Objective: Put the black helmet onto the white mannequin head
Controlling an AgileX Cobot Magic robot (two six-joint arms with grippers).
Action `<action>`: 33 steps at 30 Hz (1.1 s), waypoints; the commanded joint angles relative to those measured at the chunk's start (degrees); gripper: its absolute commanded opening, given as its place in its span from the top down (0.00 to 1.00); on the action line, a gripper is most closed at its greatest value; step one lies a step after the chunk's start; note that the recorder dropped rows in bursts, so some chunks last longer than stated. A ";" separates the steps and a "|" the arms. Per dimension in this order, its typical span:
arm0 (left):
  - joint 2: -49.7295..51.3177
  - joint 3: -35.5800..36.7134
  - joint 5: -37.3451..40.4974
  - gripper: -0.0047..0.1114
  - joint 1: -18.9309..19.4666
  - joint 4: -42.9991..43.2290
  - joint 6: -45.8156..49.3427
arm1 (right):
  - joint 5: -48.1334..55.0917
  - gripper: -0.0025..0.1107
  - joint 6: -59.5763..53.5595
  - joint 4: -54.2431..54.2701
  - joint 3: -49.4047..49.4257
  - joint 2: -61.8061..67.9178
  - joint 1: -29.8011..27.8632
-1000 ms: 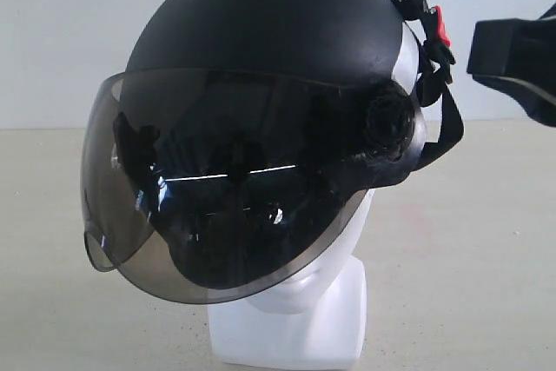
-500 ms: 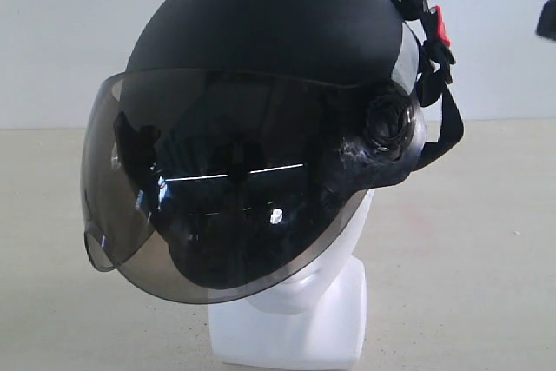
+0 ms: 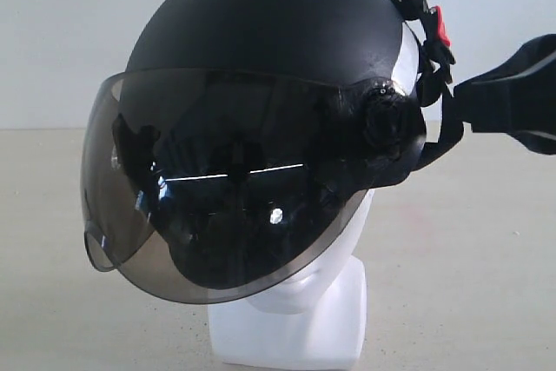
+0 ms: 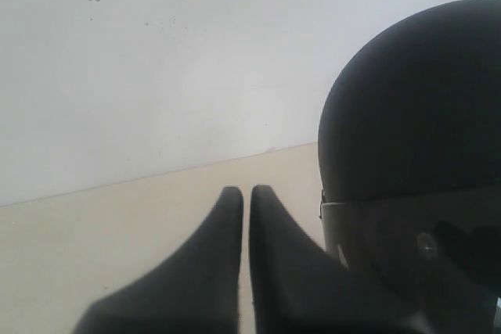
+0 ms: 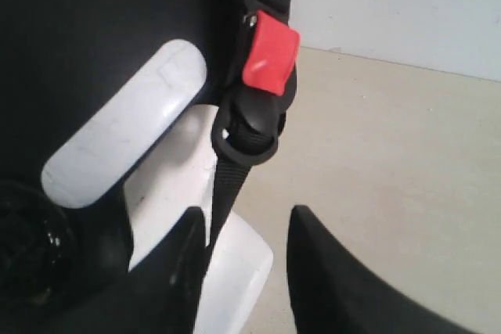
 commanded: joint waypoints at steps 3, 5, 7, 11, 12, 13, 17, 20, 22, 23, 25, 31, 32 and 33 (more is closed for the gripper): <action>-0.42 0.24 -2.83 0.92 -0.02 0.09 0.29 | -1.24 0.68 -0.70 -0.19 0.26 5.12 -0.43; -0.42 0.24 -3.07 0.92 -0.02 0.09 0.29 | -2.48 0.68 -0.70 -0.74 0.26 5.79 -0.43; -0.42 0.24 -2.81 0.92 -0.02 0.09 0.29 | -3.73 0.68 0.43 -2.69 0.26 6.02 -0.43; -0.42 0.24 -2.70 0.92 -0.02 0.09 0.29 | -3.08 0.72 8.08 -9.07 0.26 6.02 -0.43; -0.42 0.24 -2.83 0.92 -0.02 0.09 0.29 | -2.61 0.78 9.42 -10.52 0.26 6.02 -0.43; -0.42 0.24 -3.02 0.92 -0.02 0.09 0.29 | -2.17 0.86 10.17 -11.62 0.26 6.02 -0.43; -0.42 0.24 -5.04 0.92 -0.02 0.09 0.29 | 0.32 0.98 11.92 -14.99 0.26 6.02 -0.44; -0.42 0.24 -6.71 0.92 -0.02 0.09 0.48 | 6.89 0.98 20.09 -22.80 0.26 6.02 -0.44; 0.41 0.24 -8.22 0.92 -0.02 0.09 1.18 | 9.31 0.98 21.27 -25.45 0.26 6.02 -0.44; 0.66 0.24 -9.20 0.92 -0.13 -0.07 1.18 | 9.31 0.98 21.15 -25.58 0.26 6.02 -0.44; 1.02 0.24 -11.40 0.92 -0.35 -1.54 1.23 | 9.29 0.98 21.04 -26.21 0.26 6.15 -0.67; 3.63 0.24 -18.35 0.92 -0.35 -2.78 2.45 | 5.72 0.98 15.93 -20.25 0.26 6.15 -10.38; 4.45 0.24 -19.31 0.92 -0.35 -2.78 2.45 | 4.07 0.98 14.27 -18.34 0.26 6.15 -11.01; 5.51 0.24 -20.42 0.92 -0.40 -2.78 2.45 | 2.94 0.98 13.04 -17.13 0.26 6.15 -11.50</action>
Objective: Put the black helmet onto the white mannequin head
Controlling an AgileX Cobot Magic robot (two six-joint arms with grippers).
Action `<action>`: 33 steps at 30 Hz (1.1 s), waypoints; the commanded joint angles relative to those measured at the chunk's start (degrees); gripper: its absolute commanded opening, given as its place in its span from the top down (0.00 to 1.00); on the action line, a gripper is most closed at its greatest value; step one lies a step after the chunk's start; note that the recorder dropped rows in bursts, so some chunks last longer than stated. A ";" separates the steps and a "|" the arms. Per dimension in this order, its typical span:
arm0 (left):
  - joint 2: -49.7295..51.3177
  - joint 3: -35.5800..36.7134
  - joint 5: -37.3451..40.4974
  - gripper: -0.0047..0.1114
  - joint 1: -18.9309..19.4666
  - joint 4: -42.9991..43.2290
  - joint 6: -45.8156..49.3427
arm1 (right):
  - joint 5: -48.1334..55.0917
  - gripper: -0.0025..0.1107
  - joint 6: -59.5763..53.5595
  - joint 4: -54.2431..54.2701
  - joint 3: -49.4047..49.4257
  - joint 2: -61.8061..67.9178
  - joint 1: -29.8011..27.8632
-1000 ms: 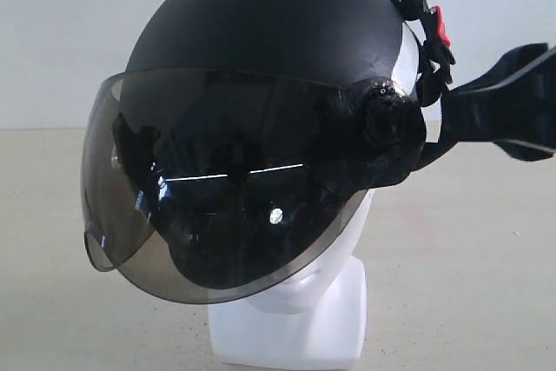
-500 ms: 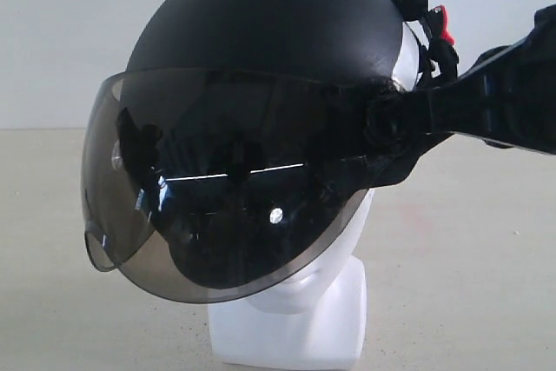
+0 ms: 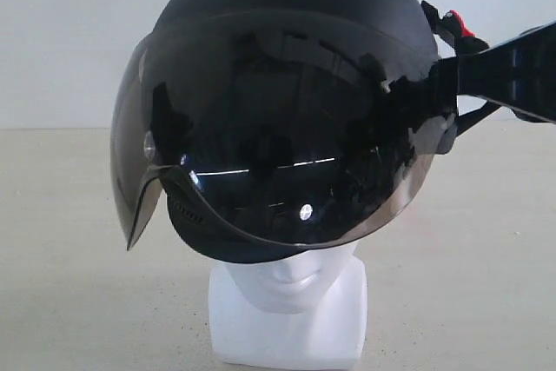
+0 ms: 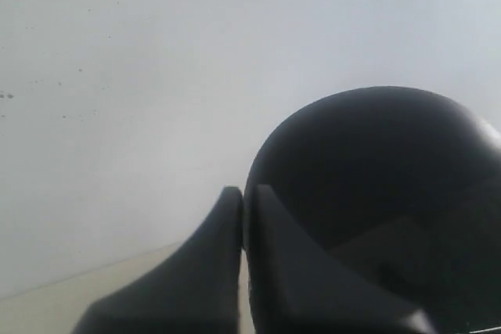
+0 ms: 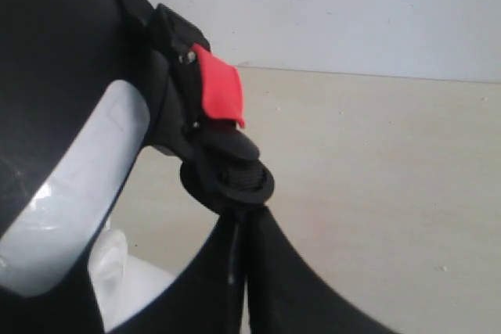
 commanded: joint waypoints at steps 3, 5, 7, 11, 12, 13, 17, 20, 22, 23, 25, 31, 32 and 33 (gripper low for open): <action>5.65 0.24 -9.65 0.92 -0.48 0.40 0.41 | 4.04 0.98 -6.43 -0.24 0.26 -0.70 -4.47; 7.61 0.24 -14.60 0.92 -0.48 2.06 0.08 | 5.29 0.98 -7.24 -0.24 0.26 -0.70 -4.47; 9.66 0.24 -19.14 0.92 -0.48 3.09 -2.43 | 6.90 0.98 -7.24 0.41 0.26 -0.70 -4.47; 13.93 0.24 -20.84 0.92 -0.48 8.35 -8.35 | 5.13 0.98 -7.20 6.45 0.26 -2.19 -4.47; 14.87 0.24 -21.36 0.92 -0.48 11.05 -10.06 | 3.87 0.98 -6.36 7.84 0.26 -2.77 -4.47; 15.87 0.24 -22.40 0.92 -0.48 13.86 -12.15 | 2.65 0.98 -4.60 8.13 0.26 -3.42 -4.47; 18.39 0.24 -26.71 0.92 -0.48 21.73 -19.51 | 0.44 0.98 4.35 3.94 0.26 -4.95 -4.47; 20.23 0.24 -27.80 0.92 -0.48 25.71 -22.79 | 0.98 0.98 6.47 2.61 0.26 -4.78 -4.47; 21.20 0.24 -29.91 0.92 -0.48 28.11 -24.39 | 2.01 0.98 7.12 2.61 0.26 -4.15 -4.47; 21.50 0.24 -31.55 0.92 -0.48 29.53 -25.49 | 2.17 0.98 7.62 2.45 0.26 -4.10 -4.47; 21.75 0.24 -33.62 0.92 -0.48 30.79 -26.96 | 3.06 0.98 10.56 -0.17 0.26 -3.54 -4.47; 21.75 0.24 -33.94 0.92 -0.48 31.84 -28.12 | 4.26 0.98 16.34 -5.98 0.26 -3.28 -4.47; 21.75 0.24 -34.23 0.92 -0.48 32.39 -28.75 | 4.57 0.98 16.34 -6.03 0.26 -3.16 -4.47; 21.75 0.24 -34.34 0.92 -0.48 32.53 -29.36 | 5.36 0.98 16.74 -6.92 0.26 -2.89 -4.47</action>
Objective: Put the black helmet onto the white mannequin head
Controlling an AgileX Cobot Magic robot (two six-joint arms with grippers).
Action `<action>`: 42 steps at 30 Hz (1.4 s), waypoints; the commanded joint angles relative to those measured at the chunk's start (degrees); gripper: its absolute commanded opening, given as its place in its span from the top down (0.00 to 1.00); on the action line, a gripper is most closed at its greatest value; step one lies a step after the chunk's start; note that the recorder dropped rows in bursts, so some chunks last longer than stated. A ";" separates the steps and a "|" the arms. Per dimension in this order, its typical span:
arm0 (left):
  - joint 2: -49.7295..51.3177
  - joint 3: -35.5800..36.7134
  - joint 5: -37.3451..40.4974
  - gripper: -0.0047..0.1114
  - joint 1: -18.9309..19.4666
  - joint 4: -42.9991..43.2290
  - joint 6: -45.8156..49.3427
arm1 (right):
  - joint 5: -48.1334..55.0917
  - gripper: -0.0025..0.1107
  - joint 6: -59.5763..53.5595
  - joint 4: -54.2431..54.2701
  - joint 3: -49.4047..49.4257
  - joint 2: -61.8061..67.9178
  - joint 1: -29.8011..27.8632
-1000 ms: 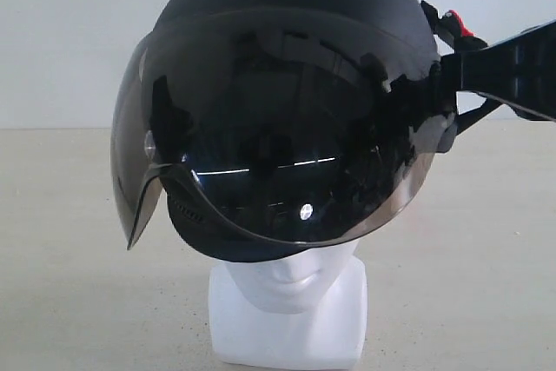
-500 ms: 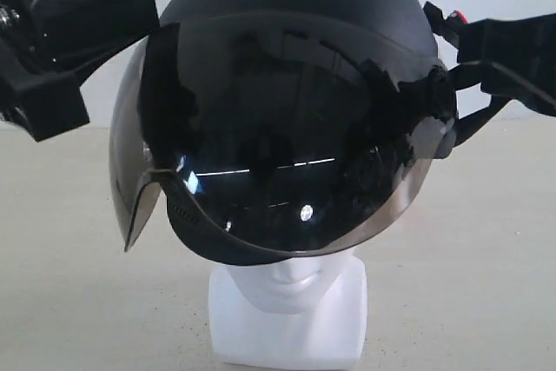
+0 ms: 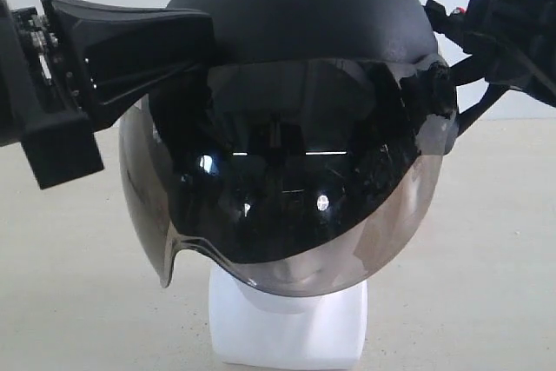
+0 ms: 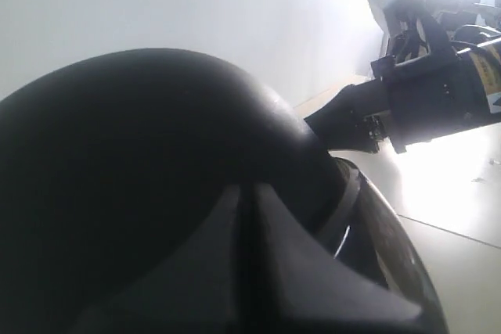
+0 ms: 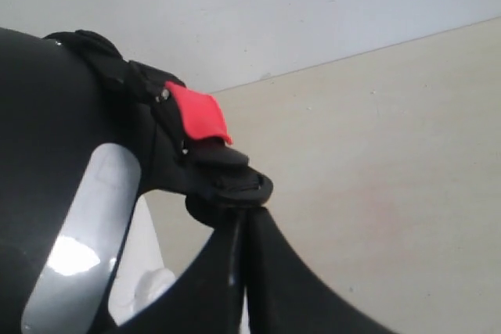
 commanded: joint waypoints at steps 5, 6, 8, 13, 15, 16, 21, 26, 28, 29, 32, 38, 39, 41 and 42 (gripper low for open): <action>1.12 0.47 -1.93 0.92 -0.29 3.36 -2.96 | 10.34 0.98 3.37 -11.75 -0.31 0.67 -1.75; 1.12 0.47 -2.16 0.92 -0.29 3.85 -3.38 | 10.34 0.98 3.37 -11.75 -0.31 1.15 -1.75; 1.12 0.47 -2.23 0.92 -0.29 4.80 -4.65 | 10.34 0.98 3.37 -12.05 -0.31 2.23 -2.21; 1.12 0.47 -2.46 0.92 -0.29 9.04 -8.44 | 8.70 0.98 2.73 -8.92 -0.31 4.08 -6.87; 1.12 0.47 -2.46 0.92 -0.29 9.35 -9.08 | 6.39 0.98 2.20 -8.07 -0.31 3.94 -7.97; 1.12 0.47 -2.46 0.92 -0.29 9.35 -9.08 | 5.43 0.98 2.20 -8.28 -0.31 3.94 -8.00; 2.19 0.47 -2.63 0.92 -0.29 9.35 -9.90 | 3.70 0.98 2.20 -8.71 -0.31 4.05 -8.00; 5.26 0.36 -5.67 0.92 -0.29 9.38 -9.93 | 3.82 0.98 2.13 -6.39 -0.42 3.83 -8.00; 5.98 -0.04 -5.67 0.92 -0.29 9.38 -9.93 | 3.82 0.98 2.28 -6.16 -0.42 3.59 -8.00; 6.09 -0.28 -5.67 0.92 -0.29 9.38 -9.93 | 3.82 0.98 2.41 -6.16 -0.42 3.48 -8.00; 5.98 -0.76 -5.67 0.92 -0.29 9.38 -9.93 | 3.59 0.89 2.98 -6.16 -0.42 2.64 -8.00; 5.98 -1.00 -5.41 0.92 -0.29 10.24 -10.40 | -1.57 0.47 3.11 -4.95 -0.55 -0.05 -7.88; 5.98 -1.00 -5.41 0.92 -0.29 10.24 -10.40 | -2.96 0.46 3.25 -4.44 -0.55 -0.88 -7.88; 5.98 -1.00 -5.41 0.92 -0.29 10.24 -10.40 | -4.99 0.47 3.73 -3.88 -1.06 -2.86 -7.88; 5.98 -1.00 -5.41 0.92 -0.29 10.24 -10.40 | -5.97 0.49 3.73 -3.88 -2.21 -4.78 -7.88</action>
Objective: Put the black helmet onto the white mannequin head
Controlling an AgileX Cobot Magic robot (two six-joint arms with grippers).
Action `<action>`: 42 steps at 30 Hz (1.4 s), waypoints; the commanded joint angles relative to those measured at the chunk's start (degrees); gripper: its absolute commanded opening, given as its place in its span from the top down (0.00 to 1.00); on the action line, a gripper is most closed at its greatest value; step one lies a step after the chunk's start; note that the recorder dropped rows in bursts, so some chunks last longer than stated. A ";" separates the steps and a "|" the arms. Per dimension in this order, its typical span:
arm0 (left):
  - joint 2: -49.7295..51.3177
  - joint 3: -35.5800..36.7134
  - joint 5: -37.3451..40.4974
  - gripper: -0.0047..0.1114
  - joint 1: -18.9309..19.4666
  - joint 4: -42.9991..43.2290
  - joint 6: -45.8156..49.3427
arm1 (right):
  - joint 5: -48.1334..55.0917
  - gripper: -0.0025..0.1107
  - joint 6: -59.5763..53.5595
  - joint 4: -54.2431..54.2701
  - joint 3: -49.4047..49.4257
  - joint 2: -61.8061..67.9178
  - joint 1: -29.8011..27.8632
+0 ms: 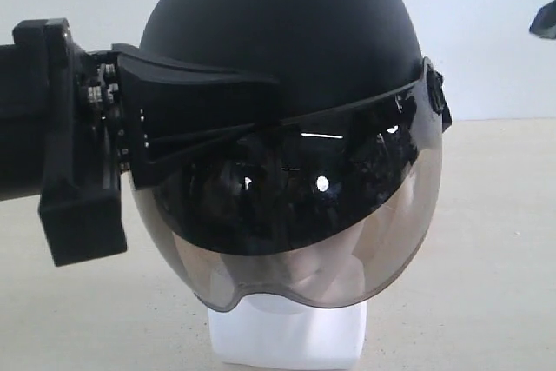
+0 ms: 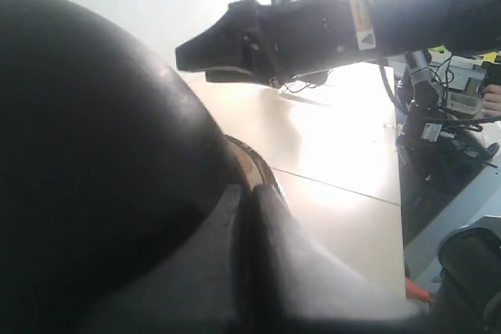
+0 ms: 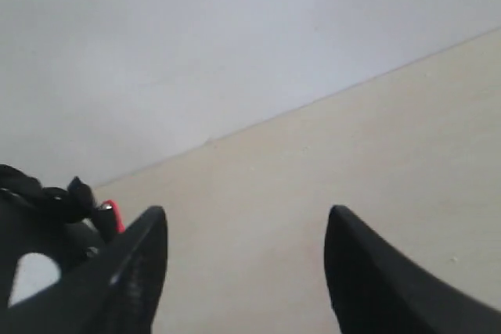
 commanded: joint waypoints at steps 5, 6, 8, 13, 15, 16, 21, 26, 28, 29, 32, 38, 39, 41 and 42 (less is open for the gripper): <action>1.21 -0.21 4.27 0.92 -0.02 1.01 -0.50 | -8.18 0.73 -6.90 10.83 -6.18 -7.65 -0.13; 1.21 -0.33 3.25 0.92 -0.02 1.01 -0.50 | -9.37 0.88 -15.18 17.64 -7.37 -7.65 -0.13; 1.21 -1.24 1.00 0.92 -0.02 1.01 -0.97 | -10.06 0.98 -24.58 25.82 -8.76 -7.42 -0.13; 0.04 -2.41 3.77 0.92 -0.02 1.44 -1.16 | -9.64 0.98 -35.40 32.42 -11.10 -7.42 0.00; 0.04 -2.41 3.75 0.92 -0.02 1.54 -1.16 | -5.92 0.98 -48.52 43.88 -13.10 -6.14 0.00; 0.04 -2.41 3.75 0.92 -0.02 1.54 -1.16 | -4.08 0.98 -54.06 47.08 -14.37 -5.32 0.00; -0.34 -2.94 3.54 0.92 -0.02 1.53 -1.16 | 7.86 0.98 -76.86 61.82 -23.03 0.78 0.00; -2.96 -5.34 6.21 0.92 -0.02 2.86 -1.16 | 16.39 0.98 -78.68 55.03 -29.27 6.84 -0.12; -4.59 -6.17 10.62 0.92 -0.02 4.51 -2.76 | 19.52 0.98 -78.52 54.30 -29.46 8.67 -0.12; -5.34 -6.22 13.48 0.92 -0.02 5.00 -3.17 | 21.13 0.98 -79.47 54.94 -29.46 9.59 -0.12; -6.52 -6.42 21.47 0.92 0.10 7.41 -3.27 | 23.22 0.98 -85.37 61.05 -29.46 11.35 -0.12; -6.36 -7.50 29.84 0.92 0.22 9.16 0.58 | 27.87 0.98 -98.43 77.85 -29.46 11.77 0.00; -6.01 -7.85 30.10 0.92 0.22 9.16 1.87 | 28.85 0.98 -99.43 79.01 -29.46 11.77 0.00; -5.80 -8.78 30.10 0.92 0.22 9.16 2.40 | 29.07 0.98 -99.54 78.36 -29.46 11.77 0.00; -5.56 -9.15 30.10 0.92 0.22 9.16 2.40 | 27.95 0.98 -99.27 77.04 -29.46 11.77 0.00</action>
